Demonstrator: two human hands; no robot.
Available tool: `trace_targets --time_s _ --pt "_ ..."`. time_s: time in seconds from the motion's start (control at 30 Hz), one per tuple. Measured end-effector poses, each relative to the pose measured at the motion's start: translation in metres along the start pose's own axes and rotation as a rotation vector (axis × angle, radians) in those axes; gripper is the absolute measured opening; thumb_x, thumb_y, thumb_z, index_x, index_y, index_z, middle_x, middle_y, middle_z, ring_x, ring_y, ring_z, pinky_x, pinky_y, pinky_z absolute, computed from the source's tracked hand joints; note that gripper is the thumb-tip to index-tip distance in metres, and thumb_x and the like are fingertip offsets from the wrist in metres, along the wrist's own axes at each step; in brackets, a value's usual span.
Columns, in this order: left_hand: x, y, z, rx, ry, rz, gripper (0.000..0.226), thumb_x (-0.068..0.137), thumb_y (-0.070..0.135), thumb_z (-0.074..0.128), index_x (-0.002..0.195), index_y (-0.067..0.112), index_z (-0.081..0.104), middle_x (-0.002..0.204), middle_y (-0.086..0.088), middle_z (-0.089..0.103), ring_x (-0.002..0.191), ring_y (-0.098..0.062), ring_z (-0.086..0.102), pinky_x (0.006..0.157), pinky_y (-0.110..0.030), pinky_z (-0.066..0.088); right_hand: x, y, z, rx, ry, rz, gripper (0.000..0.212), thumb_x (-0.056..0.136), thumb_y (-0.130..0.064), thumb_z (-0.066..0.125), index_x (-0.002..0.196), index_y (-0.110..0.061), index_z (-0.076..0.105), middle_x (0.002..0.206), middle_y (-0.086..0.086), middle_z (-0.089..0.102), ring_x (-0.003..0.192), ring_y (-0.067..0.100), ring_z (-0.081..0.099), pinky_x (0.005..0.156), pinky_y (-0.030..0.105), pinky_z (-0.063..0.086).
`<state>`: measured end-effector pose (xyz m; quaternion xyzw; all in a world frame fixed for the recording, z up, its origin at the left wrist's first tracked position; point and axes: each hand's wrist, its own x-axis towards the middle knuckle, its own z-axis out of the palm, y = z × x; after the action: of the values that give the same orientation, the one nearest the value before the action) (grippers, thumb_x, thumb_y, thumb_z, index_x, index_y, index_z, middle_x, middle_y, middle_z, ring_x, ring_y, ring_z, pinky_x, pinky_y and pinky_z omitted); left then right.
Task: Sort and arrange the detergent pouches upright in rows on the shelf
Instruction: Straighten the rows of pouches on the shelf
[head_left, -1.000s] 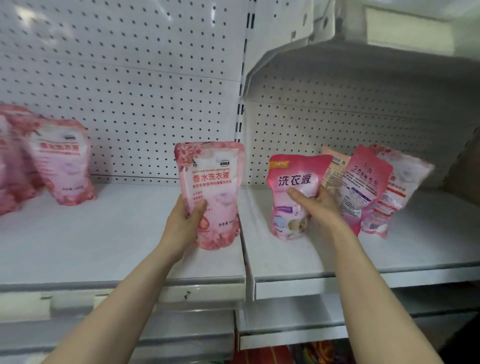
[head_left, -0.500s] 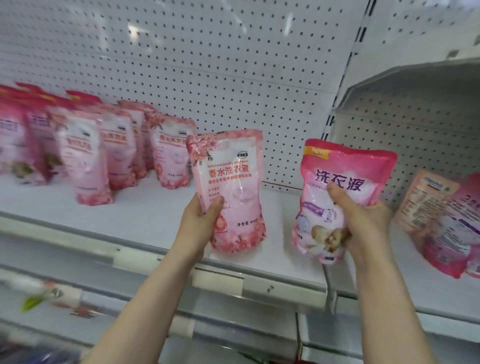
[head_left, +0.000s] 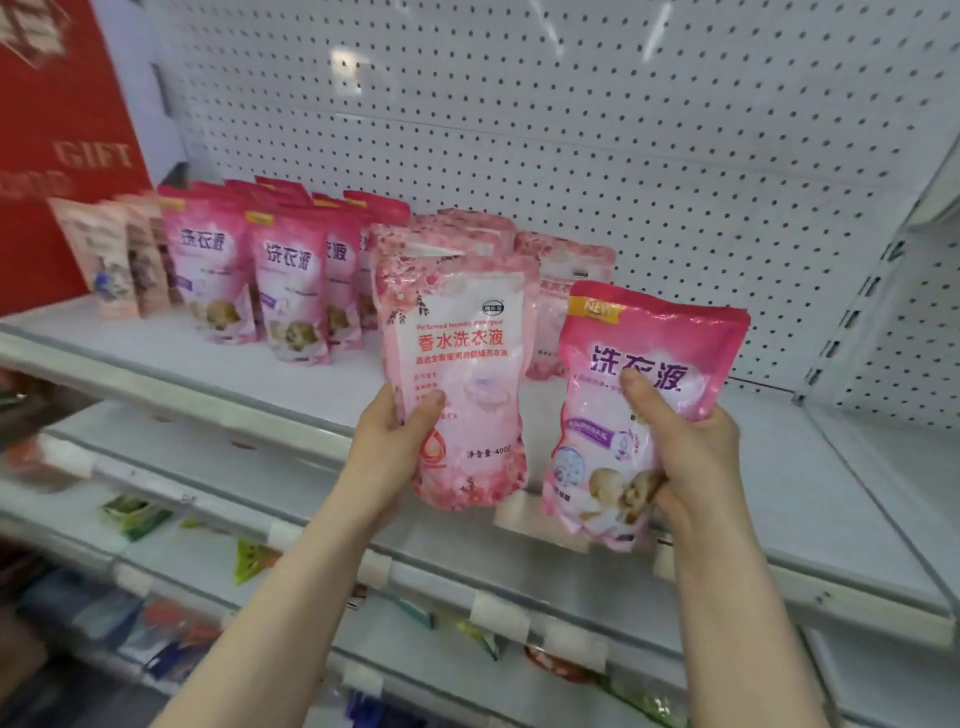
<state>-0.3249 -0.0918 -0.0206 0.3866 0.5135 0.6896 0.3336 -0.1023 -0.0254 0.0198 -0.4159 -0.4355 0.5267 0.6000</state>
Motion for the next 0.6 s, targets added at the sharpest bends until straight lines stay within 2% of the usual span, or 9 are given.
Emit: trace_targets --time_s 0.23,0.4,0.6 --pt "0.020 0.013 -0.081 -0.041 0.042 -0.021 0.018 0.098 0.014 0.049 0.112 0.017 0.059 0.105 -0.006 0.071 0.085 -0.019 0.069 0.053 -0.018 0.052 -0.026 0.028 0.081 0.004 -0.036 0.028 0.035 0.071 -0.018 0.085 0.102 -0.012 0.071 0.086 0.004 0.078 0.079 0.023 0.076 0.064 0.033 0.059" --pt "0.042 0.015 -0.114 -0.050 0.121 0.007 0.020 0.098 0.013 0.049 0.116 0.016 0.058 0.107 -0.005 0.071 0.086 -0.018 0.069 0.053 -0.018 0.052 -0.026 0.039 0.127 -0.022 -0.107 0.017 0.029 0.073 -0.016 0.084 0.099 -0.014 0.071 0.086 0.003 0.078 0.078 0.021 0.076 0.062 0.033 0.061" --pt "0.065 0.013 -0.166 -0.058 0.209 0.015 0.019 0.098 0.012 0.049 0.110 0.021 0.060 0.109 -0.003 0.071 0.096 -0.020 0.069 0.077 -0.034 0.058 -0.022 0.053 0.187 -0.005 -0.160 -0.001 0.030 0.073 -0.015 0.085 0.099 -0.012 0.071 0.088 0.005 0.078 0.079 0.022 0.076 0.066 0.035 0.062"
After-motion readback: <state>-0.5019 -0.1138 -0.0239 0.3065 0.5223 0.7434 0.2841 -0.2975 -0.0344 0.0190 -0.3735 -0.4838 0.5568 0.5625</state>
